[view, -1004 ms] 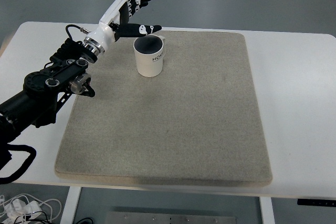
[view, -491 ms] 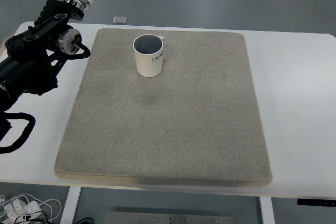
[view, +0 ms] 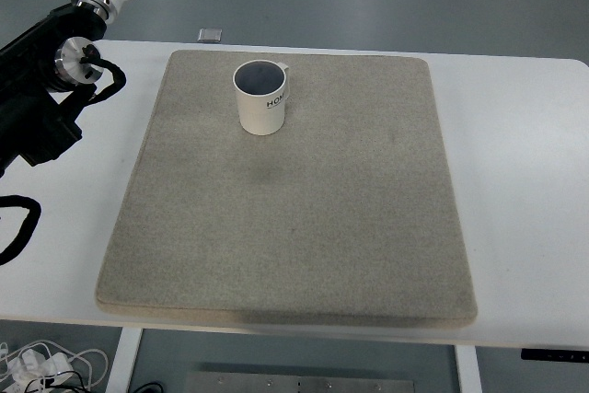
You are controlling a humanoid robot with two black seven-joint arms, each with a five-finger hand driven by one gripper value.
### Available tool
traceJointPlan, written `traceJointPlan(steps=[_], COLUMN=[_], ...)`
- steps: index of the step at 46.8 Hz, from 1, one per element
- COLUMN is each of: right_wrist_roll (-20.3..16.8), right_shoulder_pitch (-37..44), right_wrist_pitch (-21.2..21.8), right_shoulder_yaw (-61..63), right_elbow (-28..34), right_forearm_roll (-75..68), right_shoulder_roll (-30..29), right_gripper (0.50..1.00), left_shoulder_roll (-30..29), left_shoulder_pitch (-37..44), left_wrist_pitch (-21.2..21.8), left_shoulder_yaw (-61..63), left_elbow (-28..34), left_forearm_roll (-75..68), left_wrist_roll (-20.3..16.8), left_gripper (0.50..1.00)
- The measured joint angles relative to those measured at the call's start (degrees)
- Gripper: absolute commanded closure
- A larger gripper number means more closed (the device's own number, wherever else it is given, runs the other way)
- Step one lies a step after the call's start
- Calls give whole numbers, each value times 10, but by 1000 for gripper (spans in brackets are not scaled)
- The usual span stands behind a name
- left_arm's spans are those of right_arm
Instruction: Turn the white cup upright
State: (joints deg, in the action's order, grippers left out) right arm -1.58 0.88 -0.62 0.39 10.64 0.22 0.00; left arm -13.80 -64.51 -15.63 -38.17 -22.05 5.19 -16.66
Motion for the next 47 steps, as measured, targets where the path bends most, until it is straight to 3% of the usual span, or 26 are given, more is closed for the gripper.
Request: traceJointPlan(steps=[6,15,47], right_wrist_roll=[0,0,0], right_shoulder_pitch=[0,0,-3], right_wrist_pitch=[0,0,3], right_shoulder_yaw=[-3,-4,1], right_elbow=[0,0,0], right_forearm_roll=[0,0,-7], right_shoulder_roll=[0,0,0], right_gripper=[548,548,548], left_shoulder_roll=[0,0,41], left_shoulder_pitch=[4,5,43], left_wrist_pitch=[0,1,10], left_shoulder_yaw=[-3,-20,-64], left_elbow=[13,16,68], left_forearm_roll=[80,180,194], left_wrist_roll=[58,95,108], left_gripper=[506,506,506])
